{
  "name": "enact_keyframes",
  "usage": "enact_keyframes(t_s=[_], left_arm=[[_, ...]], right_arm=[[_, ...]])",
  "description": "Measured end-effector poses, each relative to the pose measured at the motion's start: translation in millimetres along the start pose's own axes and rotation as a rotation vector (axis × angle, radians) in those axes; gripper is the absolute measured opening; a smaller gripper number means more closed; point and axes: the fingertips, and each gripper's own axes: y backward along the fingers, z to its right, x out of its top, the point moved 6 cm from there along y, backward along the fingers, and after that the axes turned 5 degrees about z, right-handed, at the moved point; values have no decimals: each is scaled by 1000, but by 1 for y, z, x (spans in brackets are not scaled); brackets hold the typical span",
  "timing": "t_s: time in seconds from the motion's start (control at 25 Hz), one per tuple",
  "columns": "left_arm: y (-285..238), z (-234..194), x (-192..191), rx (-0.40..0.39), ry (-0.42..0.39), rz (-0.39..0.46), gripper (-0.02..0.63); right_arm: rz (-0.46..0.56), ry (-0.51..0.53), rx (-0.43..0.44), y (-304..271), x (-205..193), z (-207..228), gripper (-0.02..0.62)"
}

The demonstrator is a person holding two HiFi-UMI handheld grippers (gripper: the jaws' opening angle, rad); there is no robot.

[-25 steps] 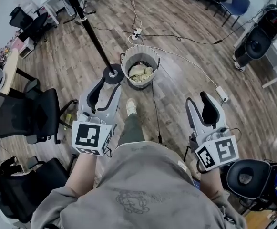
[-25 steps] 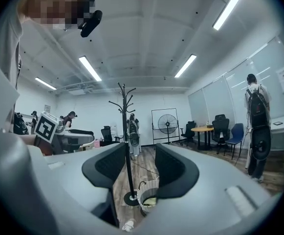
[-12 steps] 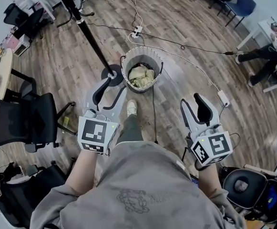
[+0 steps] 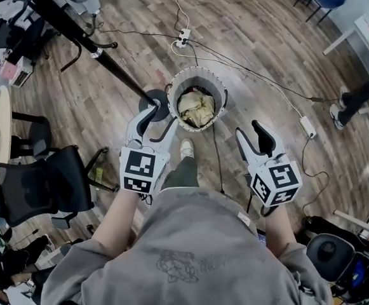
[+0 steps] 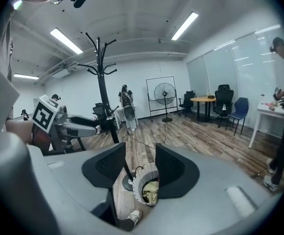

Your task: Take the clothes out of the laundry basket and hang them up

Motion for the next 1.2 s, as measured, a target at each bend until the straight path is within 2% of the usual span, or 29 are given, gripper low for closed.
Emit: enact_keyframes(t_s=[0.12,0.16,0.36,0.6,0.76,0.84,1.04,1.2], left_arm=[[-40,-26,-3,-86,98,-59,219],[-52,-33,-4,-104,106,-72,219],[-122,-58,-27,-144,44,-147,225],[-187,-79,-77,-215,98,-262,230],[-222,-96,-106,-206,85,-331,231],[-236,-99,-122,-195,77,-354,232],[-268,-92,-169,-181,152,-337,243],[-295,-86,-224,-174,154,-436,258]], right_arm=[[-67,-29,-29,-49,-10,13,209],[-86,-44,-39,-63,-15,17,206],[-157,-90,-67,-128,-37,45,206],[-285,-128,-113,-189,-81,80,219],[-375,-46,-112,-231,-104,98,248],[-407,-54,-96,-249,-120,104,255],[-502,-64,-52,-286,-172,119,256],[-575,-47,-15,-321,-220,130,264]])
